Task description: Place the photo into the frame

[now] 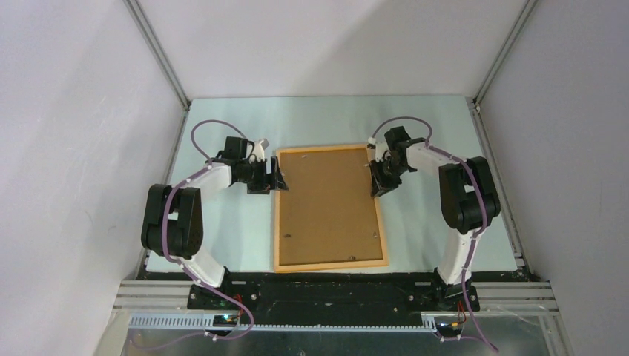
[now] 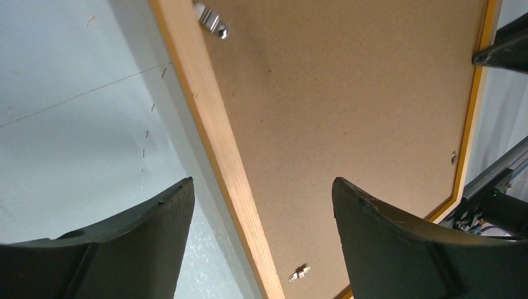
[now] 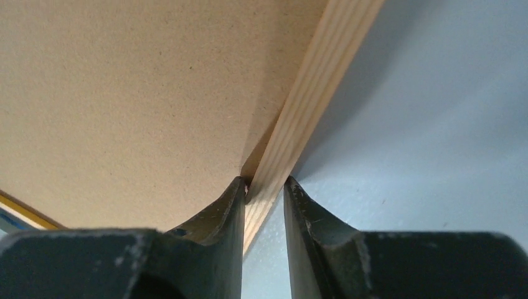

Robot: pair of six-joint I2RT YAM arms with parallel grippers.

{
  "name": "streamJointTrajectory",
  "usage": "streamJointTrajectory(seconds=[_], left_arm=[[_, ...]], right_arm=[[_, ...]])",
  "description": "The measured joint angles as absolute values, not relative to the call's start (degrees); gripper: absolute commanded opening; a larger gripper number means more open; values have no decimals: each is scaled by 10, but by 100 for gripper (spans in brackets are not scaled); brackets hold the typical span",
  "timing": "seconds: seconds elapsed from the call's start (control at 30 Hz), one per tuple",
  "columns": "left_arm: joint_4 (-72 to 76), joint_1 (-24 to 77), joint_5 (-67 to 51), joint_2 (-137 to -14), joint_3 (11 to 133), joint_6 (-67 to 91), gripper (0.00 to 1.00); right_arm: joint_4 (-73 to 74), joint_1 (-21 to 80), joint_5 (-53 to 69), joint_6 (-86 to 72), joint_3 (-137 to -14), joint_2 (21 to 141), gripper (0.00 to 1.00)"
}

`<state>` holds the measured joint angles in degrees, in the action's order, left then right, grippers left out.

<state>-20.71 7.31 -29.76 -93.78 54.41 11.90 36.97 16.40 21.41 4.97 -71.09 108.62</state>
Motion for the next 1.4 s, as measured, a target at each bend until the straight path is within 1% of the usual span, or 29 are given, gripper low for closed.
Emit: streamJointTrajectory(seconds=[0.13,0.2,0.27,0.4,0.53,0.6,0.8,0.97,1.2,1.27,1.33,1.37,1.4], left_arm=[[-207,73,-297,-938,544,118,84],[-207,73,-297,-938,544,117,84],[-208,73,-297,-939,544,117,82],[-207,73,-290,-943,544,115,74],[-207,73,-285,-950,544,115,69],[-207,73,-282,-952,544,115,68],[-208,73,-271,-959,544,115,66],[-207,73,-267,-961,544,115,62],[-207,73,-260,-977,544,115,58],[-207,73,-261,-980,544,115,56],[-206,73,-261,-981,544,115,52],[-205,73,-261,-983,544,115,48],[-204,73,-261,-983,544,115,45]], right_arm=[[367,164,213,50,-759,1119,15],[367,163,213,50,-790,1139,16],[368,162,214,50,-821,1158,21],[361,156,216,44,-854,1178,41],[361,147,233,40,-858,1176,53],[360,142,241,42,-849,1171,58],[373,119,257,74,-773,1090,62],[390,112,252,118,-688,1004,63],[394,122,231,147,-604,972,63],[394,123,229,149,-593,972,62],[394,126,228,150,-589,972,62],[393,126,229,150,-589,972,62],[391,126,229,151,-589,972,62]])
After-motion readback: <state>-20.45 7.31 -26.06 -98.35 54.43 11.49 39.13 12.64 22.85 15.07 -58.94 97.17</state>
